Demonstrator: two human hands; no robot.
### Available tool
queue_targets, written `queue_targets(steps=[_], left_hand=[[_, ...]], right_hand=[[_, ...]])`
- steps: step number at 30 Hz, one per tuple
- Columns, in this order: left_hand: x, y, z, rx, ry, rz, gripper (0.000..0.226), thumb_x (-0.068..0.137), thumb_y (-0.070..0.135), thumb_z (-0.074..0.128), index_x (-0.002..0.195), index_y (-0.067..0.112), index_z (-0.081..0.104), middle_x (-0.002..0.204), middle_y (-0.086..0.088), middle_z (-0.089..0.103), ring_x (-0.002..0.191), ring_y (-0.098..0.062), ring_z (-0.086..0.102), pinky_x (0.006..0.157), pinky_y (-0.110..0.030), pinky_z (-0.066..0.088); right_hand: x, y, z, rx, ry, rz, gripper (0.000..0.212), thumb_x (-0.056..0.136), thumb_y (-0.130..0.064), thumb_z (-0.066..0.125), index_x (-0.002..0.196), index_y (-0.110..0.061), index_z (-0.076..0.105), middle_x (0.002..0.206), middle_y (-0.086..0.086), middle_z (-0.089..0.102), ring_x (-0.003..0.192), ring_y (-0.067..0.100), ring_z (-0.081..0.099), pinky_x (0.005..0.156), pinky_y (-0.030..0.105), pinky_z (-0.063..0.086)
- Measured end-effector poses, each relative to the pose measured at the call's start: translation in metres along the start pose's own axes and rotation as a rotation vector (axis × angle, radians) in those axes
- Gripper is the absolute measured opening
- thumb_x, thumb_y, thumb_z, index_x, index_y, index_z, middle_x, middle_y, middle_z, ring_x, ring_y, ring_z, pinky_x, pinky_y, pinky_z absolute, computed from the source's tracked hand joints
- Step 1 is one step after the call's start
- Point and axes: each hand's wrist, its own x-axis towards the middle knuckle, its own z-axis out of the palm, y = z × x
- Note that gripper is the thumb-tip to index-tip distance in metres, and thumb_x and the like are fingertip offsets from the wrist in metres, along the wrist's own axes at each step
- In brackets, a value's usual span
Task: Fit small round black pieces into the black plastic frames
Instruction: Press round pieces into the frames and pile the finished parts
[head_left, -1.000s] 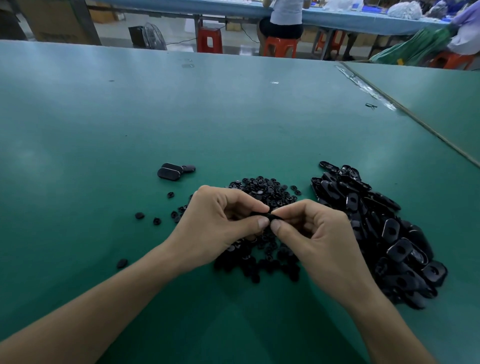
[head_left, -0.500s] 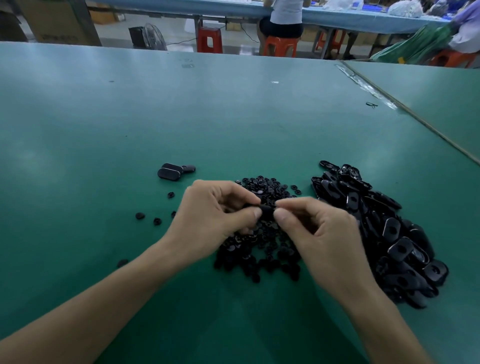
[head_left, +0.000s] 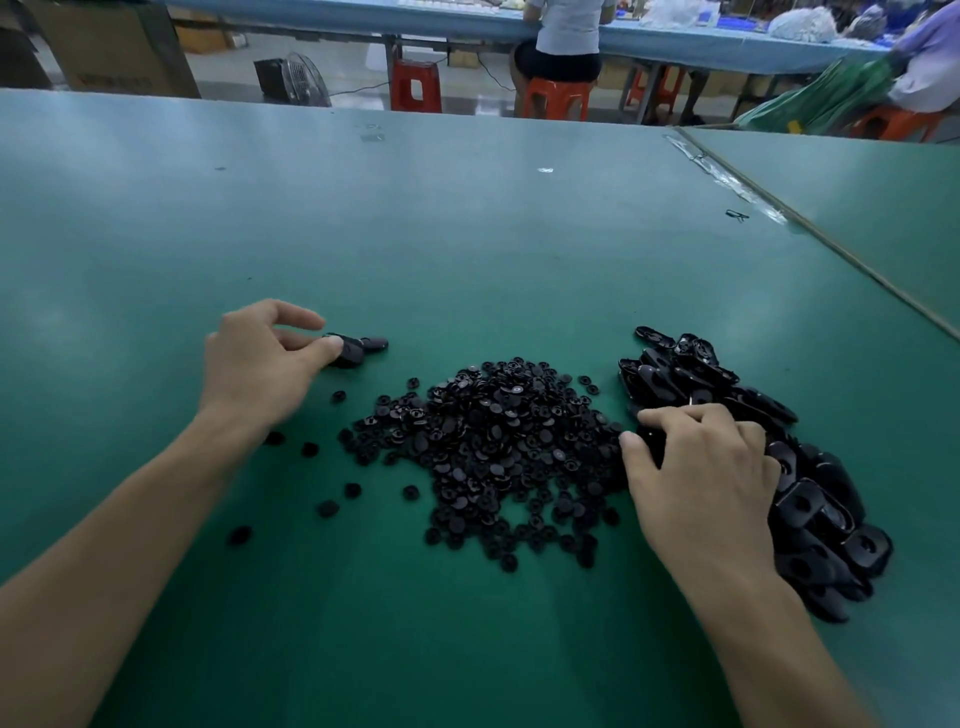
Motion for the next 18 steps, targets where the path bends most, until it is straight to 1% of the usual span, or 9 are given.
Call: queue_targets(steps=[1,3,5,7,9,12,14,16,18], left_hand=[[0.000,-0.001,0.000,0.043,0.005,-0.013,0.019,0.079,0.032,0.083,0.077,0.030,0.065,0.072,0.018,0.069,0.071,0.000,0.064,0.063,-0.022,0.044],[0.001,-0.004,0.000,0.138,0.015,-0.015,0.019,0.079,0.035,0.082,0.075,0.031,0.064,0.077,0.017,0.068,0.083,-0.014,0.067,0.073,-0.030,0.050],[0.001,-0.007,0.000,0.242,0.017,0.036,0.017,0.081,0.037,0.080,0.077,0.032,0.064,0.092,0.009,0.070,0.098,-0.021,0.064,0.085,-0.037,0.050],[0.000,-0.009,0.001,0.295,0.008,0.105,0.016,0.083,0.036,0.078,0.085,0.035,0.063,0.107,-0.002,0.066,0.106,-0.024,0.060,0.086,-0.037,0.044],[-0.002,-0.008,0.002,0.269,0.029,0.135,0.016,0.084,0.034,0.077,0.091,0.034,0.062,0.109,-0.004,0.064,0.101,-0.021,0.057,0.084,-0.035,0.041],[-0.008,0.004,0.006,0.180,0.064,0.178,0.012,0.087,0.035,0.074,0.087,0.033,0.063,0.098,0.005,0.067,0.081,-0.008,0.056,0.078,-0.033,0.046],[-0.018,0.017,0.010,0.086,0.013,0.220,0.011,0.087,0.031,0.075,0.081,0.031,0.066,0.083,0.013,0.068,0.063,0.004,0.056,0.065,-0.021,0.047],[-0.034,0.033,0.016,-0.013,-0.074,0.272,0.014,0.086,0.026,0.076,0.076,0.030,0.067,0.067,0.017,0.066,0.053,0.005,0.053,0.055,-0.007,0.040],[-0.052,0.049,0.021,-0.111,-0.168,0.300,0.014,0.084,0.025,0.078,0.075,0.028,0.068,0.065,0.021,0.066,0.052,0.000,0.052,0.054,-0.009,0.042]], right_hand=[[0.000,0.000,0.000,0.008,-0.001,0.001,0.030,0.095,-0.038,0.061,0.120,-0.023,0.069,0.125,0.006,0.058,0.117,0.032,0.043,0.092,0.044,0.034],[0.000,-0.001,-0.001,0.019,-0.004,0.007,0.027,0.095,-0.039,0.061,0.117,-0.025,0.069,0.125,0.005,0.058,0.118,0.031,0.043,0.092,0.044,0.033],[0.000,-0.001,-0.001,0.024,-0.009,0.014,0.024,0.094,-0.040,0.061,0.114,-0.027,0.069,0.124,0.005,0.059,0.118,0.031,0.042,0.090,0.042,0.031],[-0.001,0.000,-0.002,0.029,-0.014,0.010,0.021,0.095,-0.041,0.061,0.111,-0.029,0.068,0.122,0.002,0.061,0.115,0.029,0.042,0.084,0.038,0.025],[0.000,0.000,-0.002,0.034,-0.012,0.008,0.020,0.095,-0.040,0.061,0.110,-0.030,0.068,0.121,0.000,0.062,0.113,0.028,0.043,0.082,0.035,0.020],[0.000,0.000,-0.003,0.045,-0.010,0.010,0.019,0.094,-0.039,0.064,0.109,-0.029,0.069,0.119,0.001,0.061,0.113,0.028,0.043,0.082,0.034,0.020],[0.001,0.000,-0.003,0.074,0.001,0.007,0.017,0.092,-0.035,0.068,0.108,-0.028,0.069,0.117,0.001,0.059,0.113,0.028,0.044,0.083,0.035,0.021],[0.001,0.000,-0.003,0.100,0.027,-0.006,0.015,0.092,-0.028,0.069,0.107,-0.027,0.070,0.114,0.002,0.060,0.110,0.029,0.047,0.082,0.035,0.022],[0.003,0.001,-0.003,0.126,0.057,-0.014,0.018,0.092,-0.020,0.069,0.109,-0.025,0.070,0.108,0.003,0.063,0.103,0.028,0.049,0.081,0.035,0.024]])
